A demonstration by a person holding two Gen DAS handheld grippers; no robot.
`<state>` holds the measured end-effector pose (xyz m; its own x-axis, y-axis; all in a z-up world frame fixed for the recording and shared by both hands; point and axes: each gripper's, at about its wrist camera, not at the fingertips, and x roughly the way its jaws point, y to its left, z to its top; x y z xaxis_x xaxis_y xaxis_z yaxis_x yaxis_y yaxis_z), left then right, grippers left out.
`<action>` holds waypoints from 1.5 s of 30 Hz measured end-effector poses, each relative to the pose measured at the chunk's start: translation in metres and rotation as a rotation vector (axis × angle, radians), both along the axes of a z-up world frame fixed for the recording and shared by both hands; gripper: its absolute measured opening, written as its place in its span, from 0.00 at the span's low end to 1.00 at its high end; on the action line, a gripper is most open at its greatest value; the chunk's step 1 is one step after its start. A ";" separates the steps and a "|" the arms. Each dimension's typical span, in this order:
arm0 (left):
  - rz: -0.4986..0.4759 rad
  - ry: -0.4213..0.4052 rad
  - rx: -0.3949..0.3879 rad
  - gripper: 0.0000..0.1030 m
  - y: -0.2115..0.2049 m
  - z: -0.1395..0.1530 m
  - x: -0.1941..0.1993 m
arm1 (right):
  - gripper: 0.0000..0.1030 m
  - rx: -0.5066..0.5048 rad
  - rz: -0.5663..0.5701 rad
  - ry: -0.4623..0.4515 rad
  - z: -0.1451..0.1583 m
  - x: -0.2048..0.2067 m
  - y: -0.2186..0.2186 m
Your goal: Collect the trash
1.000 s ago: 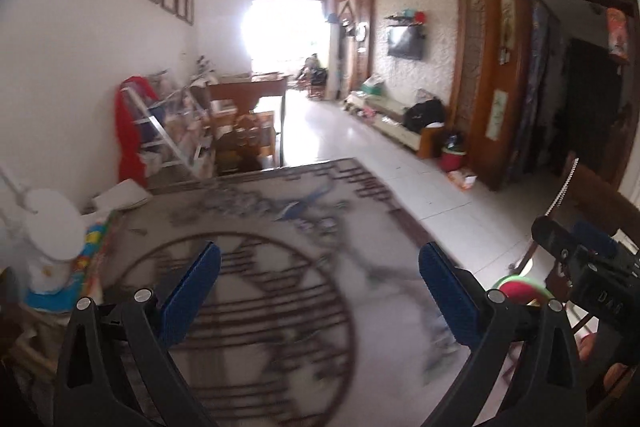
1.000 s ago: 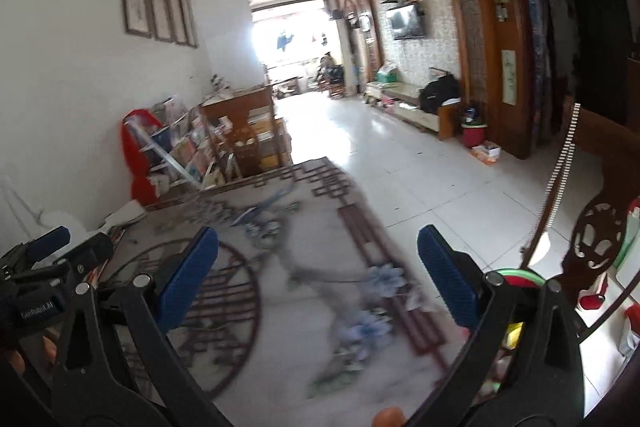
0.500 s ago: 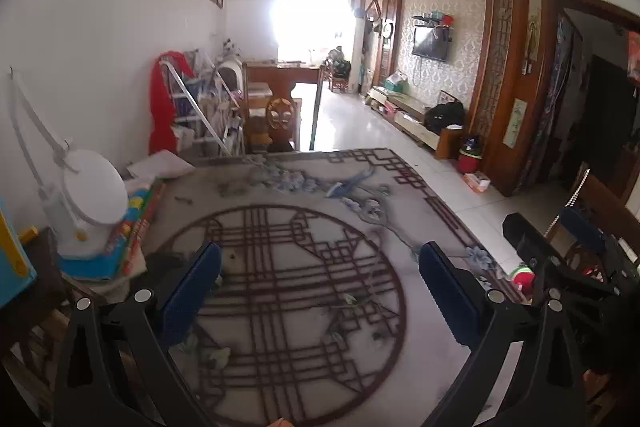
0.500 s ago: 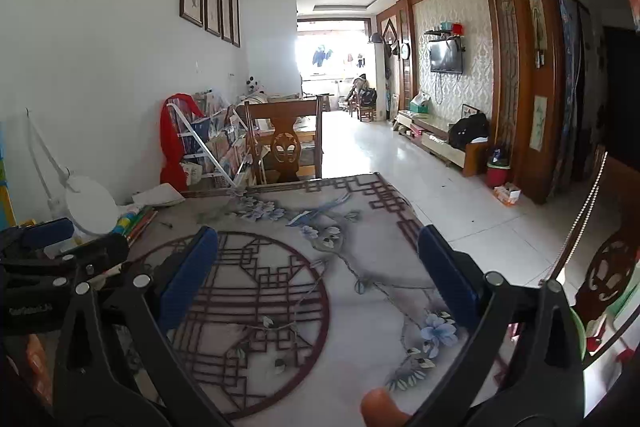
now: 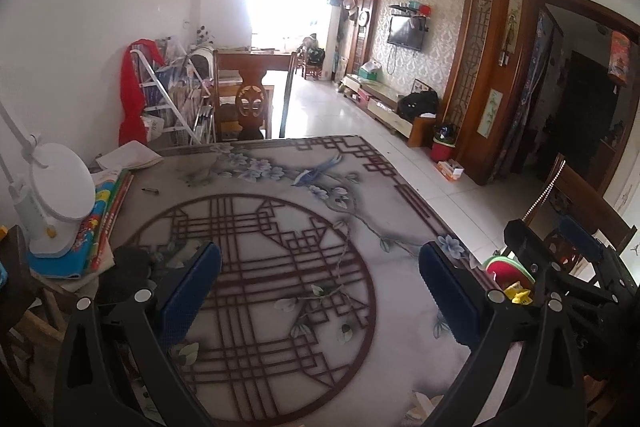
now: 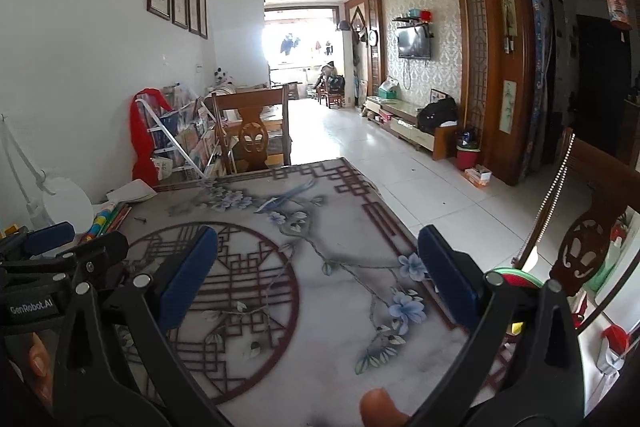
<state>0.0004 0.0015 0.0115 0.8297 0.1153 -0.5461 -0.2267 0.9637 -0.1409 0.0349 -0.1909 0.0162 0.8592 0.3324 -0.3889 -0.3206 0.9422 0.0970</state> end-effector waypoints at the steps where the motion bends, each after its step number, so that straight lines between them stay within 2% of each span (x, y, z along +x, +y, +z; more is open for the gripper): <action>1: -0.003 0.001 -0.003 0.92 0.000 0.000 0.000 | 0.95 -0.002 -0.003 0.000 0.000 0.000 -0.001; 16: -0.021 0.041 -0.025 0.92 0.004 -0.005 0.009 | 0.95 -0.015 -0.030 0.020 -0.004 0.001 -0.006; 45: -0.021 0.055 -0.043 0.92 0.000 -0.012 0.015 | 0.95 -0.034 -0.021 0.076 -0.024 0.012 -0.016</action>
